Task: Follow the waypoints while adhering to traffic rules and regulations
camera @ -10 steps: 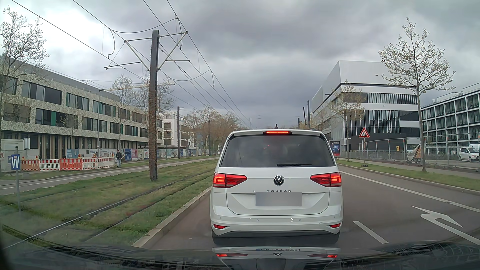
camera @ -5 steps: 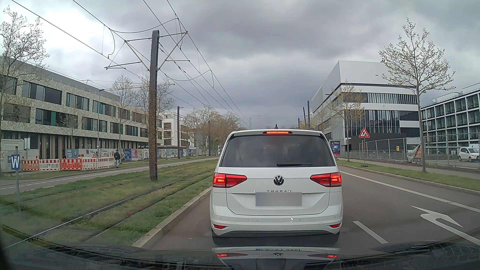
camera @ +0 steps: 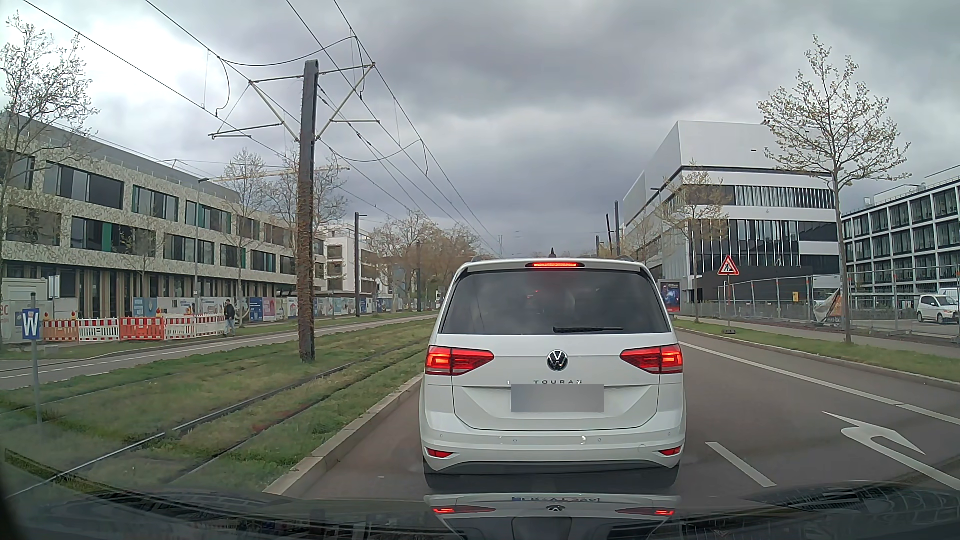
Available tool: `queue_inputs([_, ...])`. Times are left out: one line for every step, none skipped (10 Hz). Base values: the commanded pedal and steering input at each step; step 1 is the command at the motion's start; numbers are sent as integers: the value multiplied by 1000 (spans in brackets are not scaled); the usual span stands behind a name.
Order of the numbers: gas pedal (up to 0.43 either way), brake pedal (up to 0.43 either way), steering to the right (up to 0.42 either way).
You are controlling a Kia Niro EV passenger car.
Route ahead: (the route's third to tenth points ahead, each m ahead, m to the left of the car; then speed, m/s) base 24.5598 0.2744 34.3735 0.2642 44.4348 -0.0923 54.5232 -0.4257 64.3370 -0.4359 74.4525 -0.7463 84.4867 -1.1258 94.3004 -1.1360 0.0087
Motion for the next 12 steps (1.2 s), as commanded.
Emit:
queue_inputs([0,232,17])
queue_inputs([0,226,17])
queue_inputs([0,226,17])
queue_inputs([0,232,18])
queue_inputs([0,232,18])
queue_inputs([0,226,18])
queue_inputs([0,238,18])
queue_inputs([0,238,18])
queue_inputs([0,238,18])
queue_inputs([0,232,18])
queue_inputs([0,244,18])
queue_inputs([0,244,18])
